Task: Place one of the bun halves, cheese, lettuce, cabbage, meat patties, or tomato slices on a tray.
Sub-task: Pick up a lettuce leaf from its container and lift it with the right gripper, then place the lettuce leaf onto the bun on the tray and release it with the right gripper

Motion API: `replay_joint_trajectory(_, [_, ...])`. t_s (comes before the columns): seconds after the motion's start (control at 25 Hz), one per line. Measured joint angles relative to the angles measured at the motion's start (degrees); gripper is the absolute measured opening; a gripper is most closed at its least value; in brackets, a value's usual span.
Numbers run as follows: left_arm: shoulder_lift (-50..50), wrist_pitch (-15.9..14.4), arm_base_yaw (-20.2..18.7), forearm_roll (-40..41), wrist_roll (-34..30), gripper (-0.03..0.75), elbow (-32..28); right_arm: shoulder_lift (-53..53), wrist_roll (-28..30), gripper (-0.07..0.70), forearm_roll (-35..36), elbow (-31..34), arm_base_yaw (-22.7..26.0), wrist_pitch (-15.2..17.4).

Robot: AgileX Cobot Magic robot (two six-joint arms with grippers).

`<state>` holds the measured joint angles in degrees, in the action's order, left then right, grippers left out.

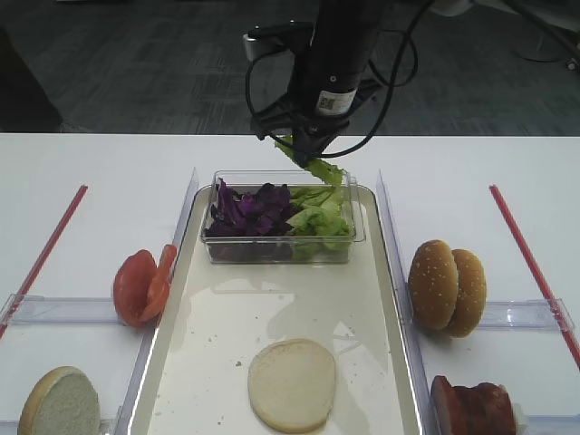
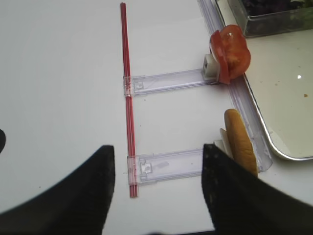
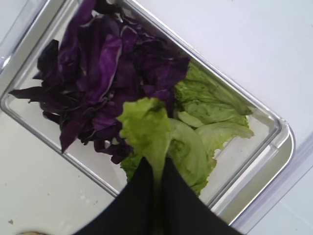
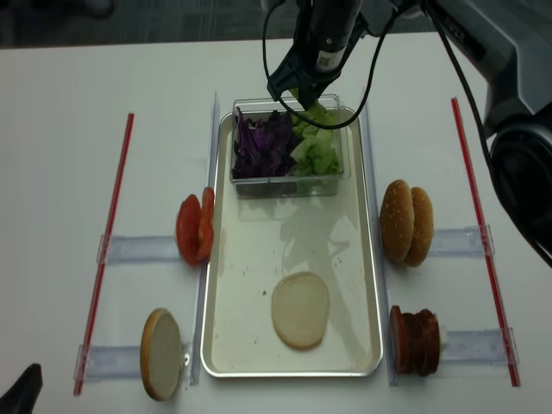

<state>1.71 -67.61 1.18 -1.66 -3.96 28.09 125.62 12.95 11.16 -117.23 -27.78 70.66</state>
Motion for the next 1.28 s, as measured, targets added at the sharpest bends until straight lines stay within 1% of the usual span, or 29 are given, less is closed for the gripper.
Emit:
replay_joint_trajectory(0.24, [0.0, 0.0, 0.0, 0.0, 0.0, 0.366, 0.0, -1.7, -0.5, 0.05, -0.9, 0.1, -2.1, 0.3])
replay_joint_trajectory(0.36, [0.0, 0.0, 0.0, 0.0, 0.0, 0.366, 0.0, -3.5, -0.8, 0.05, -1.4, 1.7, -3.1, 0.3])
replay_joint_trajectory(0.48, [0.0, 0.0, 0.0, 0.0, 0.0, 0.366, 0.0, -6.0, -0.9, 0.05, -1.5, 5.7, -3.8, 0.3])
replay_joint_trajectory(0.64, [0.0, 0.0, 0.0, 0.0, 0.0, 0.366, 0.0, -10.4, -1.0, 0.05, -1.6, 13.8, -4.9, 0.0])
replay_joint_trajectory(0.68, [0.0, 0.0, 0.0, 0.0, 0.0, 0.366, 0.0, -11.8, -1.0, 0.05, -1.7, 16.2, -5.2, -0.4])
replay_joint_trajectory(0.96, [0.0, 0.0, 0.0, 0.0, 0.0, 0.366, 0.0, -20.7, -1.1, 0.05, -1.1, 32.0, -7.8, -6.6])
replay_joint_trajectory(1.16, [0.0, 0.0, 0.0, 0.0, 0.0, 0.366, 0.0, -24.2, -0.9, 0.05, 0.4, 40.5, -10.4, -10.7])
replay_joint_trajectory(1.28, [0.0, 0.0, 0.0, 0.0, 0.0, 0.366, 0.0, -25.2, -0.3, 0.05, 1.4, 44.0, -12.1, -12.4])
